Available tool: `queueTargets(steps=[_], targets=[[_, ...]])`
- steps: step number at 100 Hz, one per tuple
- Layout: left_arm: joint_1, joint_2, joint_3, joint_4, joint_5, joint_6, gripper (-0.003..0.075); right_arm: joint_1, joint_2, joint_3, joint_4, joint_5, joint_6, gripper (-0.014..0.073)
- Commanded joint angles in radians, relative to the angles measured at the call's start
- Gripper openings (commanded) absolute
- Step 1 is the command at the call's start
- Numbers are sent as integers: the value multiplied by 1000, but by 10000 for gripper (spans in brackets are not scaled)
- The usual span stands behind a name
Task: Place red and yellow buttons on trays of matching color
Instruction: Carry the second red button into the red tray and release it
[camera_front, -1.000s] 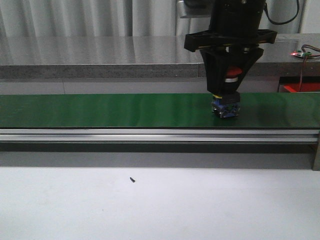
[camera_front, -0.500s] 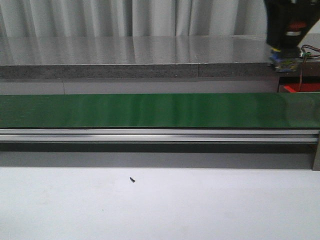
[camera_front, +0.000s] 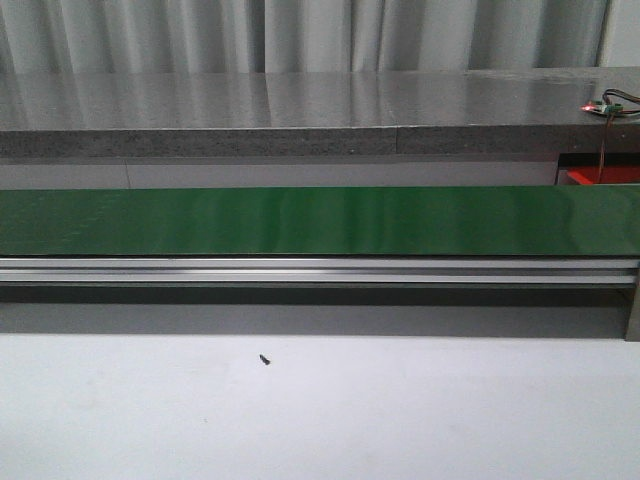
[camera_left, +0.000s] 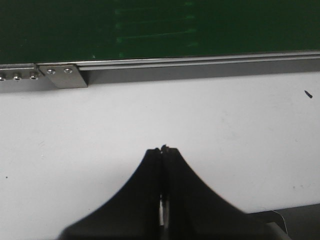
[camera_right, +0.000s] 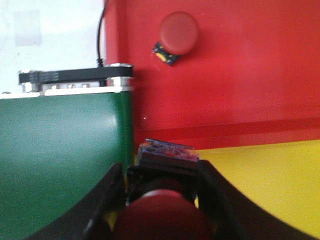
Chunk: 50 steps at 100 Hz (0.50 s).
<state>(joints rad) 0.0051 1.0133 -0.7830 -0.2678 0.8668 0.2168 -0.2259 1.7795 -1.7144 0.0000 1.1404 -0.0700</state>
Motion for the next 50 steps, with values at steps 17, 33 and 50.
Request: queueTargets(steps=[17, 33, 50], targets=[[-9, -17, -26, -21, -45, 2, -20, -82, 31, -24, 58, -111, -12, 174], [-9, -17, -26, -21, -45, 2, -20, -82, 111, -24, 118, -146, -60, 174], [-9, -17, -26, -21, -45, 2, -20, -82, 171, -24, 128, -186, -61, 174]])
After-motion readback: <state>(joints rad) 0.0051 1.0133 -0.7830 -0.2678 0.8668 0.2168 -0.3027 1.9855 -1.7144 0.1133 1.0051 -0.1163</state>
